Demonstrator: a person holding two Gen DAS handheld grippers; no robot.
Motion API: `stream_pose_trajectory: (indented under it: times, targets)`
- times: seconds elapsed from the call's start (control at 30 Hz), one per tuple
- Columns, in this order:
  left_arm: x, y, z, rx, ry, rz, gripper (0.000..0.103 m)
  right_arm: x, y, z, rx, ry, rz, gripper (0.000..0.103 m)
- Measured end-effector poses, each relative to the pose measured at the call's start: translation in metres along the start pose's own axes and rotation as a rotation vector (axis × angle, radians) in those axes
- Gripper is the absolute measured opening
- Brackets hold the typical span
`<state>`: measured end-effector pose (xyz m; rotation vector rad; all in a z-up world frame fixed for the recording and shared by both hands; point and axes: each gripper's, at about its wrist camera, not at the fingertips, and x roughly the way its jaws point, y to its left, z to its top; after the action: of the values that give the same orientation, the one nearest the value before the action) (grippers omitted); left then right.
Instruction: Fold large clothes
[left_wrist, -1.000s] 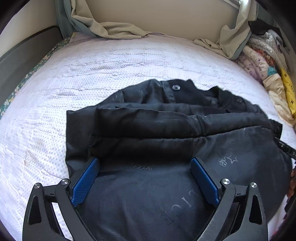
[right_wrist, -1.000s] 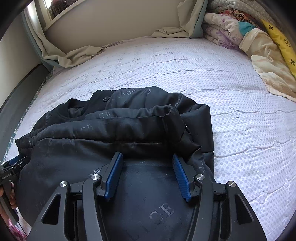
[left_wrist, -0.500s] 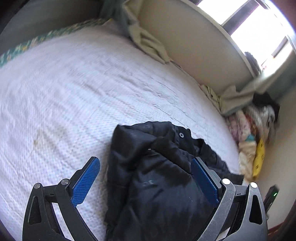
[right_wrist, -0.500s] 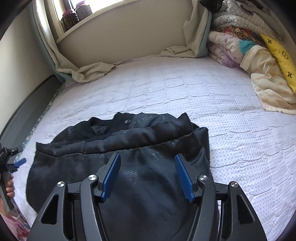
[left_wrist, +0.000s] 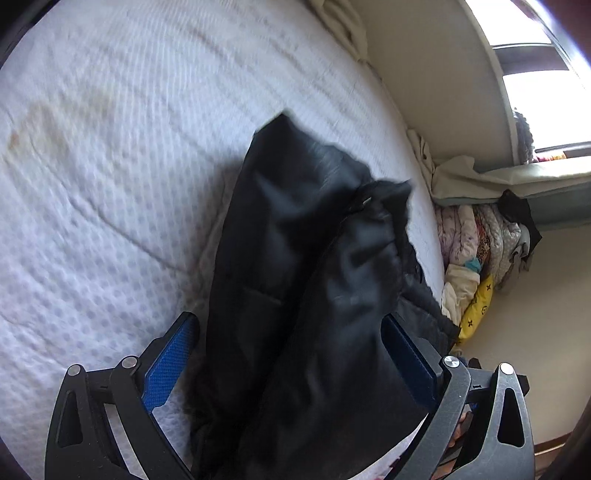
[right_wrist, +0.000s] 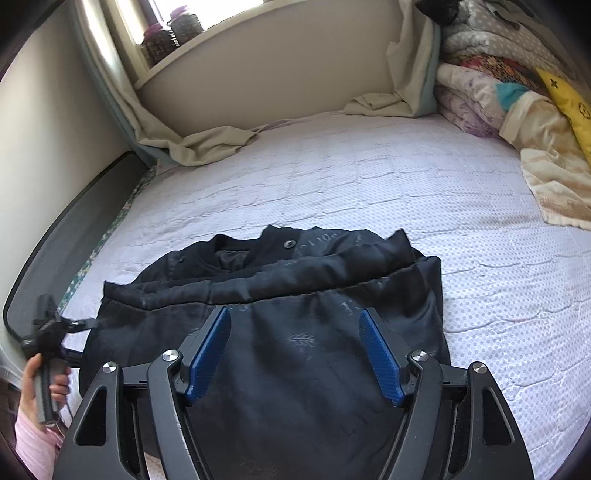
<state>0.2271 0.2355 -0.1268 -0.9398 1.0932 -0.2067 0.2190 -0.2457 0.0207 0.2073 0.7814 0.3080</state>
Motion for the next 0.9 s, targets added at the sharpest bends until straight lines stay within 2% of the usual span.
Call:
stream_pose_trajectory:
  times: [0.17, 0.27, 0.33, 0.4, 0.47, 0.67, 0.77, 0.9]
  targets:
    - [0.006, 0.009, -0.006, -0.023, -0.040, -0.094, 0.102, -0.004, 0.004, -0.003, -0.011, 0.002, 0.016, 0.072]
    - [0.011, 0.007, -0.011, 0.017, -0.004, -0.137, 0.102, -0.004, 0.003, -0.003, -0.014, 0.008, 0.015, 0.072]
    - [0.012, 0.004, -0.013, 0.030, 0.002, -0.139, 0.100, -0.004, 0.003, -0.003, -0.013, 0.011, 0.018, 0.072]
    - [0.013, 0.002, -0.015, 0.034, -0.007, -0.125, 0.093, -0.003, 0.005, -0.002, -0.016, 0.013, 0.024, 0.072]
    - [0.016, 0.001, -0.015, 0.024, -0.006, -0.129, 0.080, -0.001, 0.007, -0.002, -0.023, 0.015, 0.030, 0.072]
    - [0.025, 0.010, -0.016, -0.059, 0.054, -0.247, 0.048, 0.010, 0.021, -0.004, -0.049, 0.043, 0.050, 0.072]
    - [0.021, 0.008, -0.014, -0.064, 0.059, -0.271, 0.041, 0.013, 0.026, -0.003, -0.057, 0.047, 0.052, 0.072]
    - [0.009, -0.001, -0.012, -0.040, 0.042, -0.284, 0.037, 0.012, 0.027, 0.000, -0.064, 0.033, 0.047, 0.072]
